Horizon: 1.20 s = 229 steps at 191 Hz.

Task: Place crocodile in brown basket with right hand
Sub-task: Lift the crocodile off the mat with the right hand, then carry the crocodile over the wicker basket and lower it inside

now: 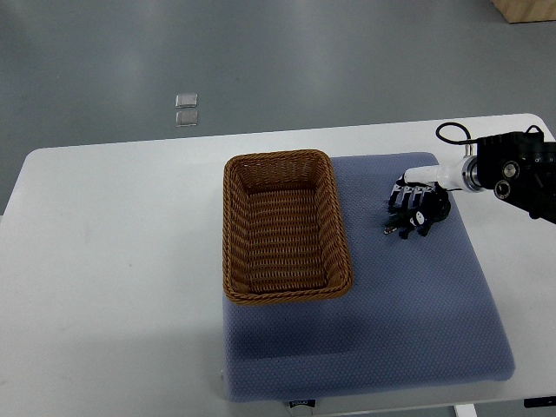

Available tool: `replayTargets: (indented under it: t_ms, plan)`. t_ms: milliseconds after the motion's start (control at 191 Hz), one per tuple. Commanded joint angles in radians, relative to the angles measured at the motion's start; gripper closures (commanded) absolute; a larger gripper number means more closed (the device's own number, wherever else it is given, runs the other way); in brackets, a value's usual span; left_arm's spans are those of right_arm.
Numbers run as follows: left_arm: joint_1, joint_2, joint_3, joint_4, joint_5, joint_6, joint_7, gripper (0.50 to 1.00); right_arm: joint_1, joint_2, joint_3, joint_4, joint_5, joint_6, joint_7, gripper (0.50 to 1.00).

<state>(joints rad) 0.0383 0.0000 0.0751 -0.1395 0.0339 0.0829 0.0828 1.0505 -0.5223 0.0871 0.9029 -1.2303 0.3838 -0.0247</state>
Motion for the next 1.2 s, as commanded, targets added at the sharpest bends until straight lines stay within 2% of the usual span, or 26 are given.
replayTargets:
  t_ms: [0,199,508,770,933,1195]
  plan:
    - [0.000,0.000,0.000,0.000,0.000,0.000,0.000,0.500,0.025,-0.010,0.003,0.004,0.003,0.007,0.002,1.000]
    - [0.000,0.000,0.000,0.000,0.000,0.000,0.000,0.500,0.082,-0.065,0.005,0.053,0.009,0.052,0.005,1.000]
    - [0.000,0.000,0.002,0.000,0.001,0.000,0.000,0.500,0.154,-0.133,0.010,0.094,0.017,0.079,0.009,1.000]
    - [0.000,0.000,0.003,-0.002,0.001,0.000,0.000,0.500,0.269,-0.176,0.011,0.143,0.035,0.126,0.009,1.000]
    - [-0.002,0.000,0.003,-0.002,0.001,0.000,0.000,0.500,0.326,-0.145,0.008,0.149,0.074,0.133,0.009,1.000]
    - [-0.003,0.000,0.003,-0.002,0.001,0.000,0.000,0.500,0.347,0.047,-0.003,0.110,0.092,0.115,0.006,1.000]
